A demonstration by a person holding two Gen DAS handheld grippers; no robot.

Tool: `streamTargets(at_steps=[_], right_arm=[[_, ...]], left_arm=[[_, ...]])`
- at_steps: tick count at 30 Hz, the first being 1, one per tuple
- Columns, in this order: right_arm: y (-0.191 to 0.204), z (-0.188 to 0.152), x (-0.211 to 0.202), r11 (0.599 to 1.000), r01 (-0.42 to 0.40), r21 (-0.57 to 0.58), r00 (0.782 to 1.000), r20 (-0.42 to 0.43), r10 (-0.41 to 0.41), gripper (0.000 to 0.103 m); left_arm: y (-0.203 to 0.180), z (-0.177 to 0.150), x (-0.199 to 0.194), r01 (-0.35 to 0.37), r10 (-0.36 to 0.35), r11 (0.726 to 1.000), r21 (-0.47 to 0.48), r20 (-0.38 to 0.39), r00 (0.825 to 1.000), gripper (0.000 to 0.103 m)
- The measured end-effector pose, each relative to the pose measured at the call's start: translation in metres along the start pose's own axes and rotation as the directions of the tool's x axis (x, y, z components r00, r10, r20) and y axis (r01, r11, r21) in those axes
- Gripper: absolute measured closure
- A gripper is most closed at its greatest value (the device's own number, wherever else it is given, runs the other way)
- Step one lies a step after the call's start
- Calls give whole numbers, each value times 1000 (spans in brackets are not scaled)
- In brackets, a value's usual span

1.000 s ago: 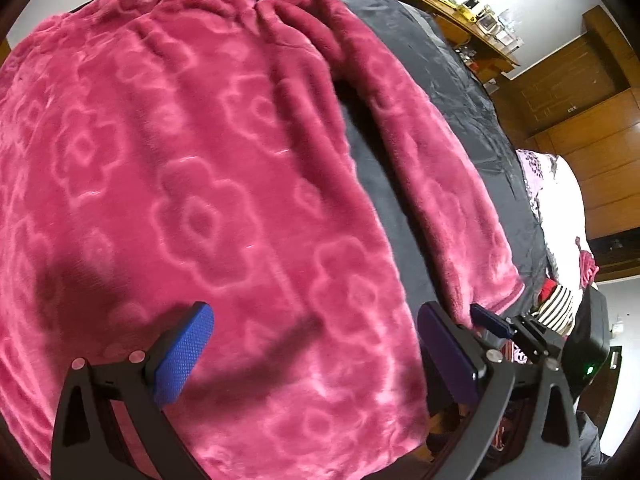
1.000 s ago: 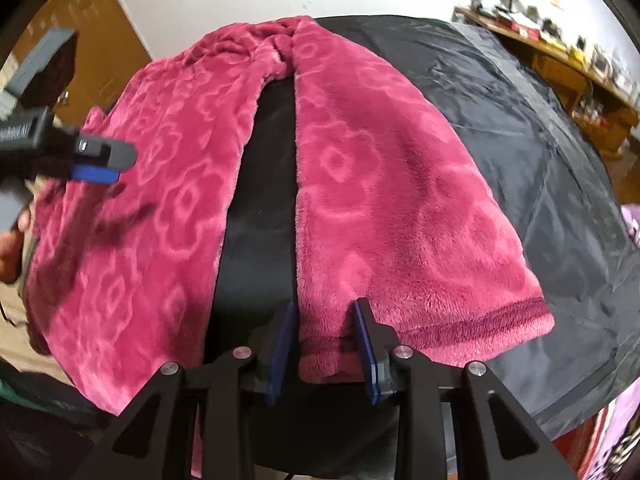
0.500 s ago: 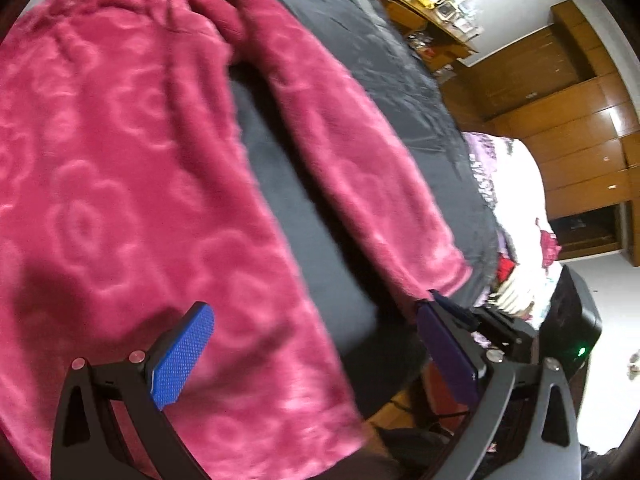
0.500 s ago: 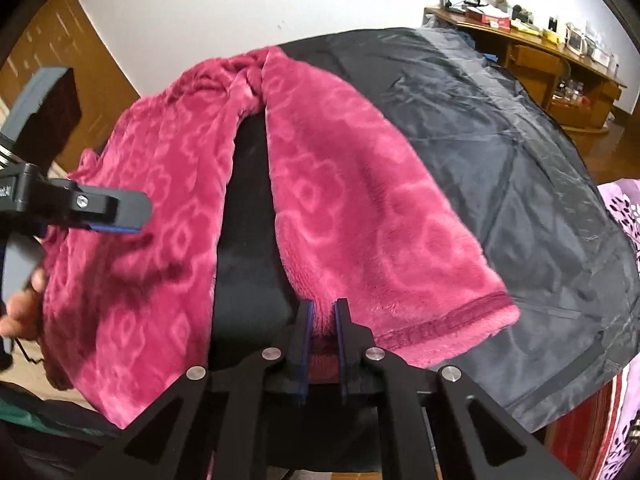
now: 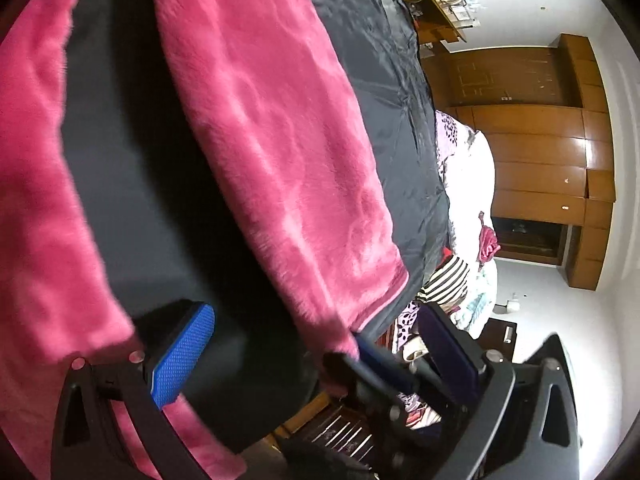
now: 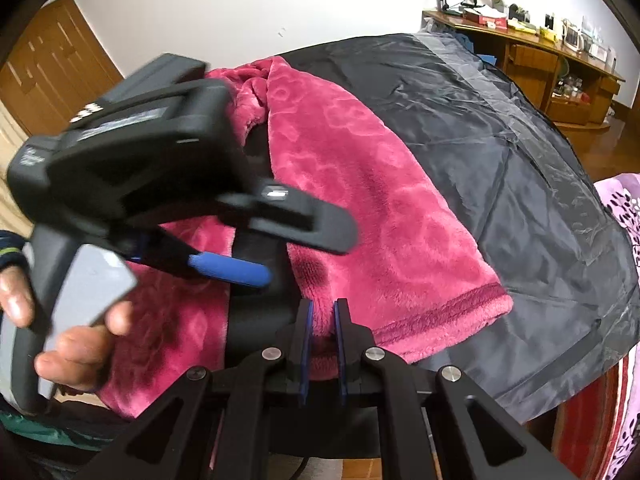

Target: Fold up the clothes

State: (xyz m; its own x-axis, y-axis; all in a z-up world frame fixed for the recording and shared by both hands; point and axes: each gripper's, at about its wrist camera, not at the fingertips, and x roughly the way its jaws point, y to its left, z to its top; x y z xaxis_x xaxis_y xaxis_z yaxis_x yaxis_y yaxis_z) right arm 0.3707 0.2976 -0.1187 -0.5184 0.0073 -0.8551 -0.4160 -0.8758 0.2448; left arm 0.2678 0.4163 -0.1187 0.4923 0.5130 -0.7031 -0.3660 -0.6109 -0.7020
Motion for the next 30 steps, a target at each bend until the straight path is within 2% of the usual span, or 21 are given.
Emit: streamTargets(at_steps=[2, 3, 4, 6, 9, 14, 21, 25, 30], right_arm=[[1, 0, 0, 1000, -7, 1, 1000, 2, 7, 92], [2, -1, 0, 1000, -11, 1, 1000, 2, 11, 92], [2, -1, 0, 1000, -17, 2, 1000, 0, 17, 91], [4, -1, 1, 999, -32, 4, 999, -8, 32, 91], [8, -2, -3, 999, -36, -5, 999, 3, 36, 91], [13, -2, -17, 999, -31, -12, 999, 26, 31, 90], [23, 5, -29, 998, -55, -23, 997, 50, 56, 90], [35, 11, -25, 997, -63, -33, 997, 46, 65, 90], [49, 16, -14, 997, -69, -32, 997, 17, 70, 90]], left_arm=[[-3, 1, 4, 17, -17, 1000, -6, 1, 1000, 7], [-4, 3, 7, 18, -18, 1000, -10, -7, 1000, 22], [-4, 4, 10, 7, -8, 1000, -15, -24, 1000, 51], [-3, 6, 16, -14, 12, 999, -28, -54, 998, 87], [-4, 5, 12, -28, 27, 999, -18, -52, 998, 92], [-25, 7, -27, -62, 60, 994, 90, 18, 998, 93], [-42, 15, -128, -96, 66, 972, 214, 143, 988, 93], [-41, 19, -192, -131, 75, 956, 261, 216, 974, 93], [-19, 10, -278, -249, 149, 919, 304, 317, 936, 93]])
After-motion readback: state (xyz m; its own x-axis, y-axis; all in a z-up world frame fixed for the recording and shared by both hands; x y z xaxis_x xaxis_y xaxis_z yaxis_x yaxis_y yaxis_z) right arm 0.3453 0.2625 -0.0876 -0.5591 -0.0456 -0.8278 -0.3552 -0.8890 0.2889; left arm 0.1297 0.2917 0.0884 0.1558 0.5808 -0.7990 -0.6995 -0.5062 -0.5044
